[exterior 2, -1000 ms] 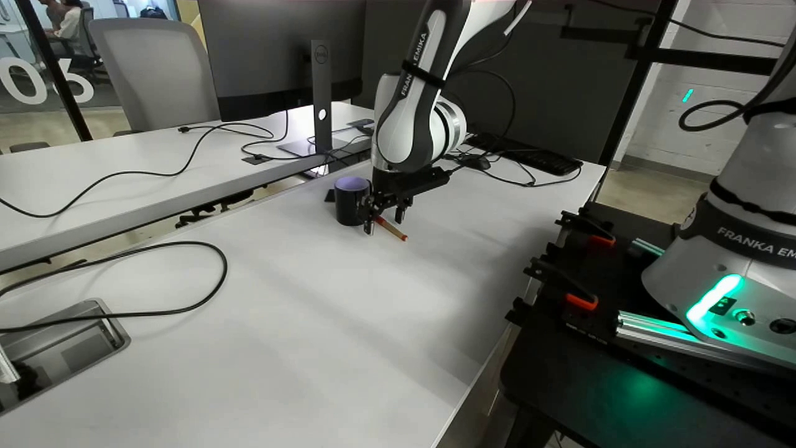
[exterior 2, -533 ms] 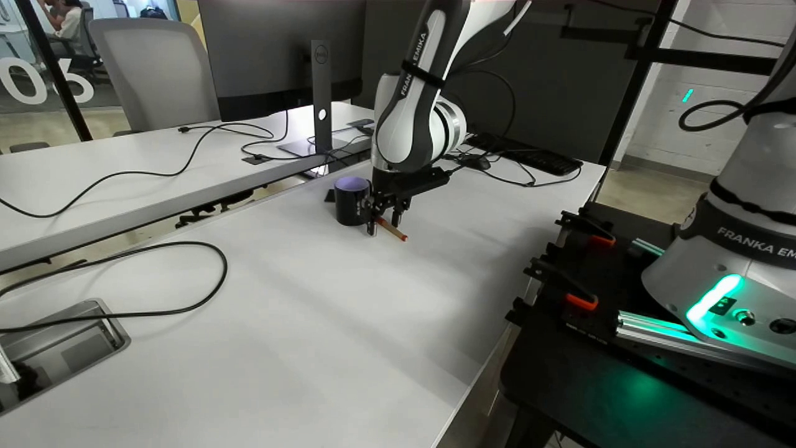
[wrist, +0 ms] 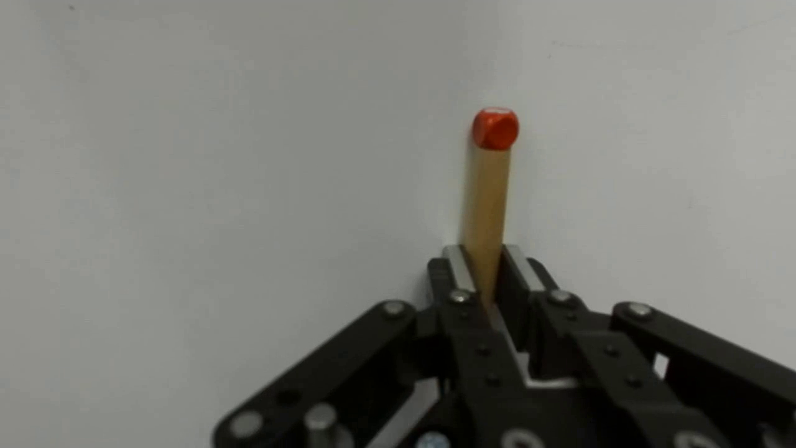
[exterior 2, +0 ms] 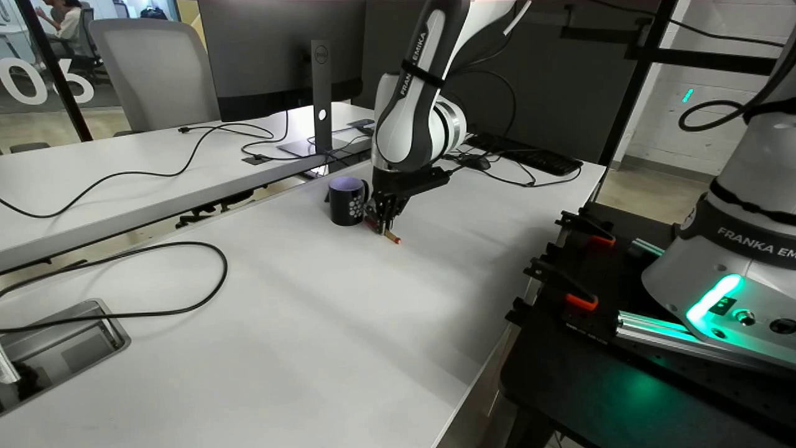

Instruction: Pick up the pen from the table and put it in the black cup.

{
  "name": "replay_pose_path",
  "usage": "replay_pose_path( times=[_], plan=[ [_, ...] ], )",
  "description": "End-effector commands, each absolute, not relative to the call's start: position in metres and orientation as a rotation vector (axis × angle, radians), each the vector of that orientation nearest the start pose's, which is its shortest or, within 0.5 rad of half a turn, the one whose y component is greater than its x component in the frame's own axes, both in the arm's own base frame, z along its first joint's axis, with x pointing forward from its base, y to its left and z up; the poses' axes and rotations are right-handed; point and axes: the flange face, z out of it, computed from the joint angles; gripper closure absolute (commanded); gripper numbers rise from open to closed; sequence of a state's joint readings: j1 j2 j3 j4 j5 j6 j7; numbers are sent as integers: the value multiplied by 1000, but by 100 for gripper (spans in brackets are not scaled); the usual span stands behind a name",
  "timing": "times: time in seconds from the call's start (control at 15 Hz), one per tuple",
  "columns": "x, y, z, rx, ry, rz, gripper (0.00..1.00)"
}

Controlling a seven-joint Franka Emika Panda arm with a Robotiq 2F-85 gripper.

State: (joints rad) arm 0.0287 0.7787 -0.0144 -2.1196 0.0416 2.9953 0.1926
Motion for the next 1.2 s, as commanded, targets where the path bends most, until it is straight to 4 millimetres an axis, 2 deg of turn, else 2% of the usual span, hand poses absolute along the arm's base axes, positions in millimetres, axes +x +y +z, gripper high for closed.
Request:
replay_pose_path(
  times=[0.0,0.27,0.33,0.6,1.13],
  plan=[
    [552,5,49,-3102,337,-156,97],
    [555,5,49,-3091,357,-206,96],
    [552,-4,43,-3121,324,-239,96],
    [548,-10,43,-3126,340,-309,96],
    [544,-8,46,-3096,346,-316,96]
  ],
)
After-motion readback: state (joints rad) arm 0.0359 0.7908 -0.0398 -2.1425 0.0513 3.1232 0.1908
